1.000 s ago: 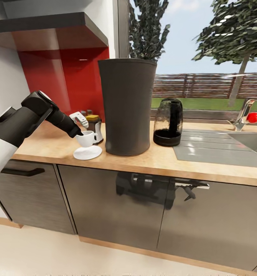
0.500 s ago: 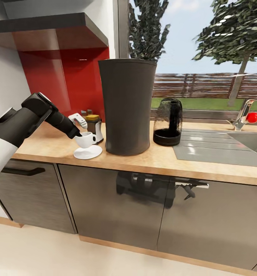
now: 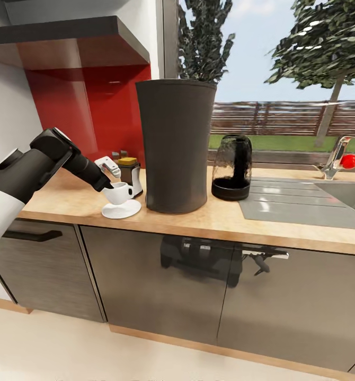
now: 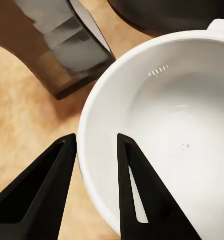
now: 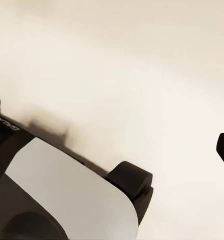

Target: Set up a coffee station on the kitchen countertop: keep the coffee maker on the countertop, move the bottle of coffee from the kitchen shelf to the counter next to the coffee maker, place a paper coffee filter on top of the coffee maker, put the saucer next to the coffee maker with the coffee cup on the saucer, and place the electric kettle next to the coffee maker.

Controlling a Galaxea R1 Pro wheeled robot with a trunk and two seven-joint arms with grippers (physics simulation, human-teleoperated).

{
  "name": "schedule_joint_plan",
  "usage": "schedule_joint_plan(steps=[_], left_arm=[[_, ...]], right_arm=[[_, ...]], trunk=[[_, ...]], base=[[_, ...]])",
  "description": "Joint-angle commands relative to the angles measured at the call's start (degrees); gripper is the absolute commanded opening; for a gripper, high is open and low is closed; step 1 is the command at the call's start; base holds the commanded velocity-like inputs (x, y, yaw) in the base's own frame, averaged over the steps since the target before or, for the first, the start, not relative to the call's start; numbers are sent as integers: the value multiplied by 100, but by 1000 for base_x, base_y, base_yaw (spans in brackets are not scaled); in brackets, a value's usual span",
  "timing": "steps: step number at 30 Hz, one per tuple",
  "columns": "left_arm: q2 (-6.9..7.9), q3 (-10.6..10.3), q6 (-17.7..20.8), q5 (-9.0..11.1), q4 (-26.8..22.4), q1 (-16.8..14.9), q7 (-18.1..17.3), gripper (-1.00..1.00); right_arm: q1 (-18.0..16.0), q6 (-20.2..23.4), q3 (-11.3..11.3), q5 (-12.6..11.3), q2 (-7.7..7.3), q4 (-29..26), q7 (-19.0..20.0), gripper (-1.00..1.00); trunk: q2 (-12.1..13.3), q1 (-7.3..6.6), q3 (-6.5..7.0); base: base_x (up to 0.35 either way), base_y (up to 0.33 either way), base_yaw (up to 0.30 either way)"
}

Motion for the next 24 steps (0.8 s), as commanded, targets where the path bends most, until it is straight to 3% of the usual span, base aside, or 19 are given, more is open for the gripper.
schedule_joint_plan(steps=[1,24], left_arm=[[6,-7,39,-59,-10,-7,-56,-100],[4,-7,41,-59,-10,-9,-56,-100]], right_arm=[[-12,-29,49,-54,2,22,22,100],[-12,-30,49,-52,2,22,22,100]], trunk=[[-3,-1,-6],[-404,219,-186]], base=[[0,0,0],[0,0,0]])
